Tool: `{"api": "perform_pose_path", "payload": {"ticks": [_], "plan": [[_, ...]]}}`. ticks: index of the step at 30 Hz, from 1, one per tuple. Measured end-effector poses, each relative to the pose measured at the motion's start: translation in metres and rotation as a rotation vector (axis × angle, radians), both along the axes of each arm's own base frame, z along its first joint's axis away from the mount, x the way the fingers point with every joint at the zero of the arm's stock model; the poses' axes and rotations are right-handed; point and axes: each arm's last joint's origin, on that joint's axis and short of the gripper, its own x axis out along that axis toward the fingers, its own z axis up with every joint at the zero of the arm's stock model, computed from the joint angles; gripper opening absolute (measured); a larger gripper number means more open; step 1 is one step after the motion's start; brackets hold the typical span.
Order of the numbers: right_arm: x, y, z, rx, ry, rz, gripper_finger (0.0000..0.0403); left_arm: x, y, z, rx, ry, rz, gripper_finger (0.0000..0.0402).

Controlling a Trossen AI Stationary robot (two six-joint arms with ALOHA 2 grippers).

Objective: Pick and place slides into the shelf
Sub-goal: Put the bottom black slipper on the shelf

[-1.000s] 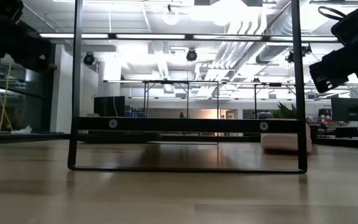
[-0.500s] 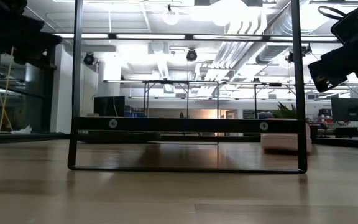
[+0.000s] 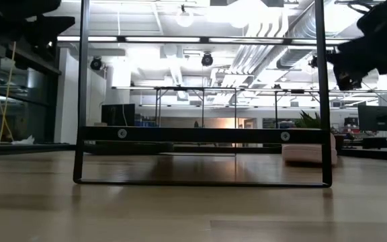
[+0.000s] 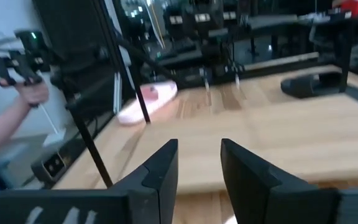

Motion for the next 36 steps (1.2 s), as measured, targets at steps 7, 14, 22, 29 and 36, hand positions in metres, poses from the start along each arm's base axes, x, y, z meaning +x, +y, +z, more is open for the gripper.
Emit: {"api": "perform_pose_path", "payload": {"ticks": [7, 14, 22, 29, 36], "plan": [[-0.001, 0.0, 0.013, -0.034, -0.14, -0.003, 0.0113, -0.001, 0.0, 0.006, -0.036, -0.067, -0.025, 0.0168], [-0.002, -0.001, 0.022, -0.072, -0.218, -0.032, 0.0113, -0.002, -0.001, 0.008, -0.066, -0.089, -0.052, 0.0168], [-0.004, -0.003, 0.044, -0.093, -0.275, -0.092, 0.0113, -0.007, 0.002, 0.027, -0.115, -0.132, -0.046, 0.0168], [-0.008, -0.004, 0.062, -0.108, -0.32, -0.104, 0.0113, -0.013, 0.006, 0.045, -0.185, -0.17, -0.02, 0.0168], [-0.014, -0.007, 0.087, -0.135, -0.368, -0.161, 0.0113, -0.02, 0.011, 0.063, -0.186, -0.188, 0.063, 0.0168]]}}
